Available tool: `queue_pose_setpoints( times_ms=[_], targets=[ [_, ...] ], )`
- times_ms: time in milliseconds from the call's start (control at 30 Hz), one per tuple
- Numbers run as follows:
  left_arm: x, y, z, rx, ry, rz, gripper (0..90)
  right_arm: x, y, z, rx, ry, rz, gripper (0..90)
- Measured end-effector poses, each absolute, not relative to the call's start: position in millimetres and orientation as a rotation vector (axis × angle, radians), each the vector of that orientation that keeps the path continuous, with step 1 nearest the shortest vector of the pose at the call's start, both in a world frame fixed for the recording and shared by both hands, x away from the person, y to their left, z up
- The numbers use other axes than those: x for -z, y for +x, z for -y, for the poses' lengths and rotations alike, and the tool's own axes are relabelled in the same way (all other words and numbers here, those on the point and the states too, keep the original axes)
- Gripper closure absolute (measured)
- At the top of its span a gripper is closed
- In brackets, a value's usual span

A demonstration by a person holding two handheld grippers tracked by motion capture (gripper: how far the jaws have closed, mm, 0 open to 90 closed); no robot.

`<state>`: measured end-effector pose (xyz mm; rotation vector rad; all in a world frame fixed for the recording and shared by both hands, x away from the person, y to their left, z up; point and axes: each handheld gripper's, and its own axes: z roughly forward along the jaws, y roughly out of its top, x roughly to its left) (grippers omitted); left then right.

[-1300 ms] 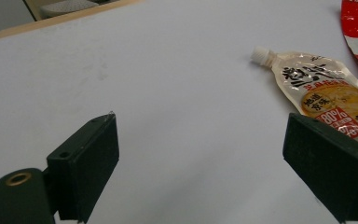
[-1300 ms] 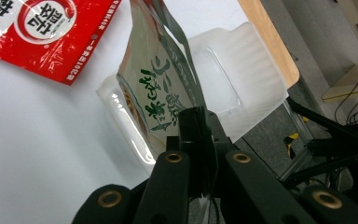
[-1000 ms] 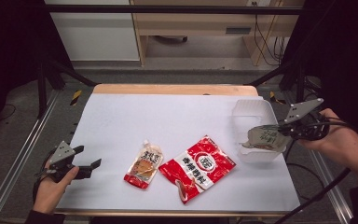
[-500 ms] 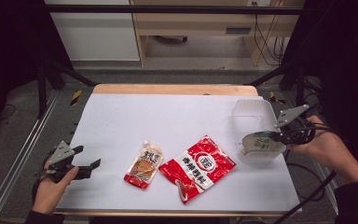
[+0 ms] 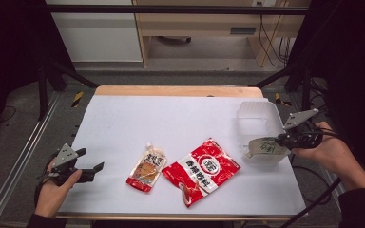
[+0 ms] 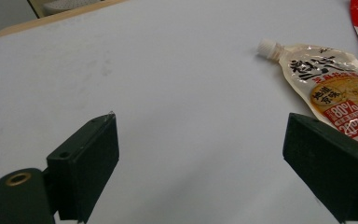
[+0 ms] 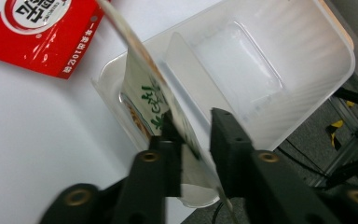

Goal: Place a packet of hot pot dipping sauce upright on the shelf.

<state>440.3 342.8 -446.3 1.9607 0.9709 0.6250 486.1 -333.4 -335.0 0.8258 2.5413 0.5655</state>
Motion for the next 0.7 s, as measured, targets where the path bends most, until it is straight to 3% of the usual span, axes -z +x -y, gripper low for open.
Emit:
queue_pose_setpoints(
  times_ms=[167,333,433,700],
  targets=[
    [446,439,-342,-0.633,1.969,-0.974,10.4,331,478,328,-0.593,0.835,-2.469,38.3],
    [447,439,-341,-0.638,1.971,-0.981,10.4,317,464,317,-0.647,0.821,-2.418,24.1],
    [448,440,-340,-0.634,1.977,-0.981,10.1,303,453,307,-0.717,0.799,-2.366,19.6],
    [446,438,-338,-0.668,1.990,-0.977,9.8,298,444,270,-0.759,0.738,-2.340,18.4]
  ],
)
